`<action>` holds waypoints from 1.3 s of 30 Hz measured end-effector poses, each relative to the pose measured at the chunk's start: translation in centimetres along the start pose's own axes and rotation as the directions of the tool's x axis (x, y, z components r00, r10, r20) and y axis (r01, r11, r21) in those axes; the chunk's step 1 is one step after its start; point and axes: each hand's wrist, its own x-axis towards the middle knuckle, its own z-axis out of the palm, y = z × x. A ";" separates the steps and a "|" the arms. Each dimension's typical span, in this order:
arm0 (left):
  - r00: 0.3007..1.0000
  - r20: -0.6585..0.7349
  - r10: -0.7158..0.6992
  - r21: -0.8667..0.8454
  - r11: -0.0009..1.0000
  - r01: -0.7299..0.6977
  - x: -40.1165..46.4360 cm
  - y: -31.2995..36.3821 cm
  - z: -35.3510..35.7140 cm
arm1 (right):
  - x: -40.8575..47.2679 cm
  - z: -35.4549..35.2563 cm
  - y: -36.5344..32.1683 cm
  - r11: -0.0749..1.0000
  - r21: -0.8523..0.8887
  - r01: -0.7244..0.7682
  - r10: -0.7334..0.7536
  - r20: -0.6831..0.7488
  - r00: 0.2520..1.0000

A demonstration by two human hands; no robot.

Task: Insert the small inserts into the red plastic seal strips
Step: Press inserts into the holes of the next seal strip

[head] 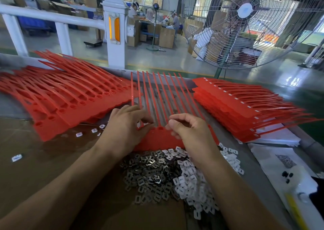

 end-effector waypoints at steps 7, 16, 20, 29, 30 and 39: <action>0.997 0.041 -0.069 0.123 0.990 0.064 0.2 -0.5 0.9 | -0.2 -0.1 -0.3 0.998 -0.065 -0.007 0.008 0.009 1.000; 0.992 0.078 -0.103 0.194 0.977 0.086 0.4 -0.6 1.6 | -0.3 -0.1 -0.6 0.996 -0.090 0.003 0.001 0.045 0.999; 0.985 0.109 -0.130 0.222 0.970 0.104 0.5 -0.6 1.7 | -0.3 -0.1 -0.6 0.995 -0.095 0.008 -0.004 0.043 0.999; 0.980 0.119 -0.163 0.144 0.979 0.145 0.4 -0.5 1.4 | -0.4 -0.1 -0.6 0.991 -0.135 0.012 -0.006 0.039 0.999; 0.979 0.119 -0.162 0.136 0.980 0.146 0.3 -0.6 1.3 | -0.4 -0.1 -0.7 0.988 -0.152 0.023 -0.018 0.040 0.999; 0.986 0.022 -0.166 0.005 0.986 0.166 0.3 -0.4 0.6 | -1.6 1.1 -1.5 0.717 -0.542 0.438 -0.086 0.554 0.828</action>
